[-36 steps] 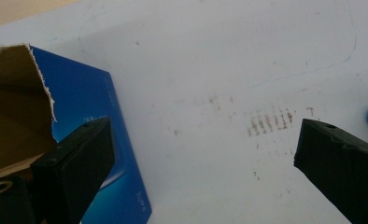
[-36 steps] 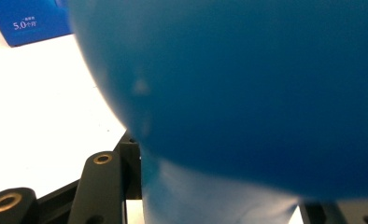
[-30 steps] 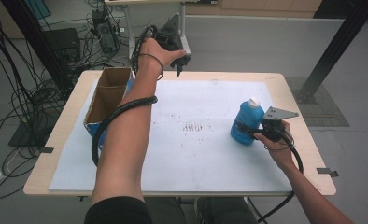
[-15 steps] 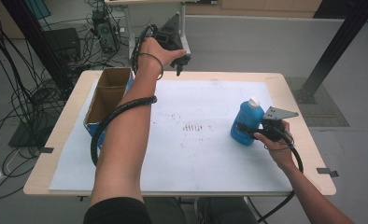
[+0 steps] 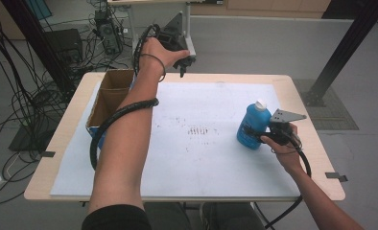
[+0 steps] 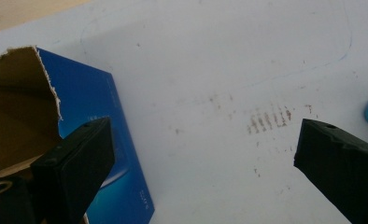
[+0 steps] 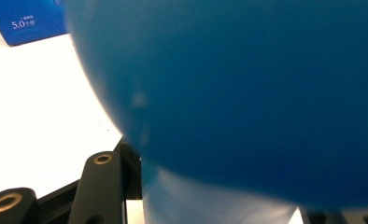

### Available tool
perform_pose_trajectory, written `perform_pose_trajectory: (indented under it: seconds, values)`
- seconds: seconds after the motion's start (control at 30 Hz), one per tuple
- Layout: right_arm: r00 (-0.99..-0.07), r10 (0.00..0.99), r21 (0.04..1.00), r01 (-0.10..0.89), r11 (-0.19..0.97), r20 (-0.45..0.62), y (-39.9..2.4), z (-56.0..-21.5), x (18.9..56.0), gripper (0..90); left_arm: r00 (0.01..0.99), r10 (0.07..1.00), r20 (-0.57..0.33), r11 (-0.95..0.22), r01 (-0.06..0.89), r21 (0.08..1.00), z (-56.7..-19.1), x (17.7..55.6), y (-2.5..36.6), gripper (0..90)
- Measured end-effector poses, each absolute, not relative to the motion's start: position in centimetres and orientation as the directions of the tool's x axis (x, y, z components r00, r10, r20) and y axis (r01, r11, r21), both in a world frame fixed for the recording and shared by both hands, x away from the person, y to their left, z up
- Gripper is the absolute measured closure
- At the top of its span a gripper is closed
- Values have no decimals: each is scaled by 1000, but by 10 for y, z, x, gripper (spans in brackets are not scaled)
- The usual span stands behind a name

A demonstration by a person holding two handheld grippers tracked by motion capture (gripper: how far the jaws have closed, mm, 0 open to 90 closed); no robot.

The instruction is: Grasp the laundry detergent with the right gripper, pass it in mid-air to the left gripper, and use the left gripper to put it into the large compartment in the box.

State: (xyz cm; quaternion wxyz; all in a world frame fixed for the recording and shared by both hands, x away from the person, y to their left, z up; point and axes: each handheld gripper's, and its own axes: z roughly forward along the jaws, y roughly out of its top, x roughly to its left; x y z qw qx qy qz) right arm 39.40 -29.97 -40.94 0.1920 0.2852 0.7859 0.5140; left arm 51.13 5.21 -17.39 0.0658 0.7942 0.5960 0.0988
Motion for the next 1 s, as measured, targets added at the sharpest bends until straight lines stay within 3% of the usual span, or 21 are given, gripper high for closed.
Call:
perform_pose_trajectory:
  seconds: [0.67,1.0]
  values:
    - [-758,652,909,281,307,15,-300,-406,396,456,300,952,67,-307,923,231,-171,508,54,56]
    - [-756,653,916,290,279,40,-299,-371,404,456,370,926,75,-377,895,239,-157,500,52,56]
